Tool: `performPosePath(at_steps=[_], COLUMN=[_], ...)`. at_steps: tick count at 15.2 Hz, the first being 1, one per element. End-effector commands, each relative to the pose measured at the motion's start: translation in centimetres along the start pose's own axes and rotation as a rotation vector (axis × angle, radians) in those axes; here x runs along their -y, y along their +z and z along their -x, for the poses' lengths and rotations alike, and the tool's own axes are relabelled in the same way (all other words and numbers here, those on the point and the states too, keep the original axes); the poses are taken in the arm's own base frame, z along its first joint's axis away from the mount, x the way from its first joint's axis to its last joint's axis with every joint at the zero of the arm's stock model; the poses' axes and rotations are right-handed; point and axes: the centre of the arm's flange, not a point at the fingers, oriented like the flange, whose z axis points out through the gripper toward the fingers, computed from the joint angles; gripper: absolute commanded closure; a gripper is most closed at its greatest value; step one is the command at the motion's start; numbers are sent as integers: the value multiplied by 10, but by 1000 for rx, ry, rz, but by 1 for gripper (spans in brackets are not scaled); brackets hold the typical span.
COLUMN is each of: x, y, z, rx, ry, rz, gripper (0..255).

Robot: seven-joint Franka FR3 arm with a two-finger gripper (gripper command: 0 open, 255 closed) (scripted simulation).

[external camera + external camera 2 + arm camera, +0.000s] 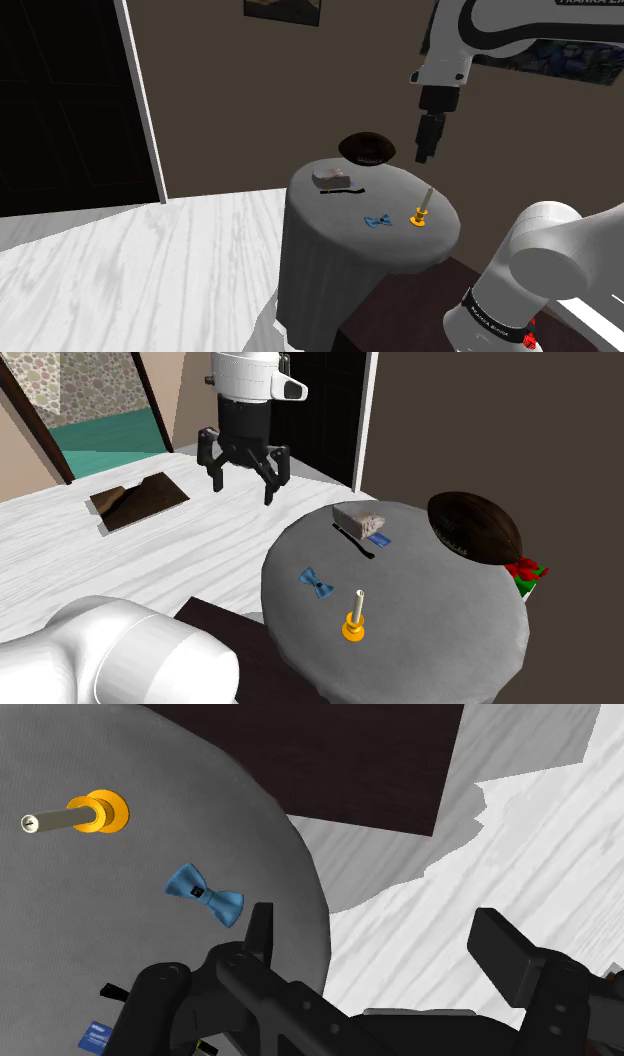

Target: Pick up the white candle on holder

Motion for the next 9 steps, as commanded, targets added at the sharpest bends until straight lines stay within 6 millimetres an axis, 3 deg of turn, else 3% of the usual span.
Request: performPosePath(at_steps=[1,9], x=[0,-69], y=[0,68], z=[0,-17], rx=[0,106], ry=[0,-119], rz=[0,77], gripper=[0,0])
